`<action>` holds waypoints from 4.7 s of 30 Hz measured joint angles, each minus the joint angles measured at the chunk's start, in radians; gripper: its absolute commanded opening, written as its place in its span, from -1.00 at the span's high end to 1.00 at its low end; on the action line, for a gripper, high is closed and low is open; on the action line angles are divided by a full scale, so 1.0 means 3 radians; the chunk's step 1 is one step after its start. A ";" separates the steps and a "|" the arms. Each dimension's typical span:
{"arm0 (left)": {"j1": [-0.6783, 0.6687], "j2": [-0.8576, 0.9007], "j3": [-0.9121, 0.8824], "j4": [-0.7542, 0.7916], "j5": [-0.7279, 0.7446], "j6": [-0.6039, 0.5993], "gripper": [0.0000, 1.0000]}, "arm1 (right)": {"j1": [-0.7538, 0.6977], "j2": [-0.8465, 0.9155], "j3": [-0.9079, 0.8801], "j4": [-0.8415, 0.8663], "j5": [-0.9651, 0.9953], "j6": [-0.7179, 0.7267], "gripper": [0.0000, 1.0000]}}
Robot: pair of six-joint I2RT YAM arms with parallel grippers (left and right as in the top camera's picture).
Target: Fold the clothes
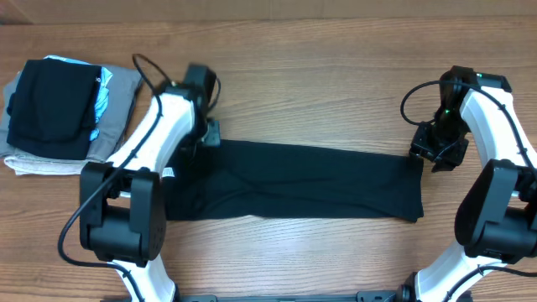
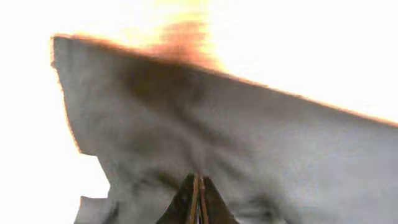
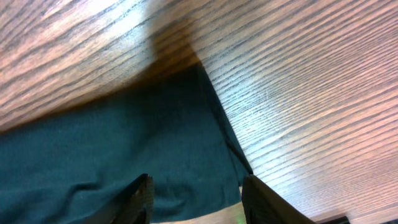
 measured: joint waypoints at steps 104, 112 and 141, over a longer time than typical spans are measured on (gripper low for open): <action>0.0402 -0.0141 -0.0871 0.1174 -0.0266 -0.0251 0.72 | -0.0107 0.0000 0.0000 -0.0013 -0.0195 0.0010 -0.44; 0.0398 -0.0538 0.0342 0.0374 -0.0080 -0.0220 0.35 | -0.0150 -0.0015 0.0000 -0.0125 -0.0261 0.0056 -0.43; 0.0398 -0.1169 0.0673 -0.0039 0.0056 -0.0163 -1.00 | 0.0005 -0.0356 -0.1512 0.1442 -0.0413 0.0010 0.50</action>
